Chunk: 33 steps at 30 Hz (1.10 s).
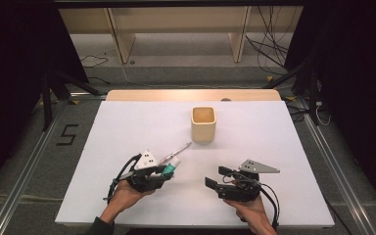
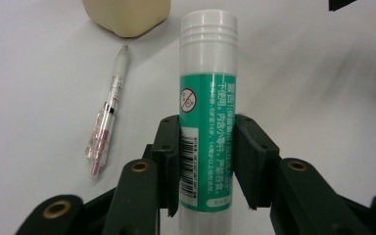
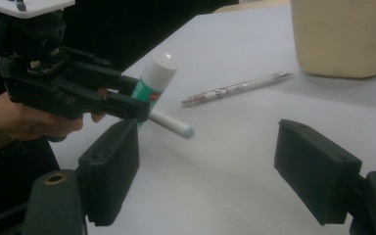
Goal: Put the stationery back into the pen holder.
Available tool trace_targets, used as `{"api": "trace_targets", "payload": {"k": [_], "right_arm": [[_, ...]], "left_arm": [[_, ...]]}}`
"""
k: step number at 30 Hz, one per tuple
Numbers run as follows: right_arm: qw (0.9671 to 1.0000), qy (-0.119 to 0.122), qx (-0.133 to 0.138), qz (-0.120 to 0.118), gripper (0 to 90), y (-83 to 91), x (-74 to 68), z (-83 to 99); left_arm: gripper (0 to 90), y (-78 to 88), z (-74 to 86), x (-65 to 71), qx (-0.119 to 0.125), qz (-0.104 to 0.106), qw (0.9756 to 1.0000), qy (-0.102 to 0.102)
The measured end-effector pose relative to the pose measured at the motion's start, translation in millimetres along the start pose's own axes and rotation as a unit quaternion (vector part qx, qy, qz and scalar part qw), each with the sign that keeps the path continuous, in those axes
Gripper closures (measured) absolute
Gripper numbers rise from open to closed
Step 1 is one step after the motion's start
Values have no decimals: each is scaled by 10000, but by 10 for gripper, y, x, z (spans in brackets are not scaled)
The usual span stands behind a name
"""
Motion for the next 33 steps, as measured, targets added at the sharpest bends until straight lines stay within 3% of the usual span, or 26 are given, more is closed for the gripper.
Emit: {"api": "trace_targets", "payload": {"k": [9, 33], "right_arm": [[9998, -39, -88, -175, 258, -195, -137, -71], [9978, -486, -92, -445, 312, -474, -237, -130]], "left_arm": [[652, -62, -37, 140, 343, 159, 9988, 316], [652, -110, -58, 279, 609, 348, 9963, 500]]}}
Point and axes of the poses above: each handheld gripper's, and its own axes: y roughly backward along the jaws, z roughly out of its underside, x roughly to its right, the point moved 8 cm from there along -y, roughly forward along the jaws, and after that the axes turned 1 degree about z, right-handed, at the moved point
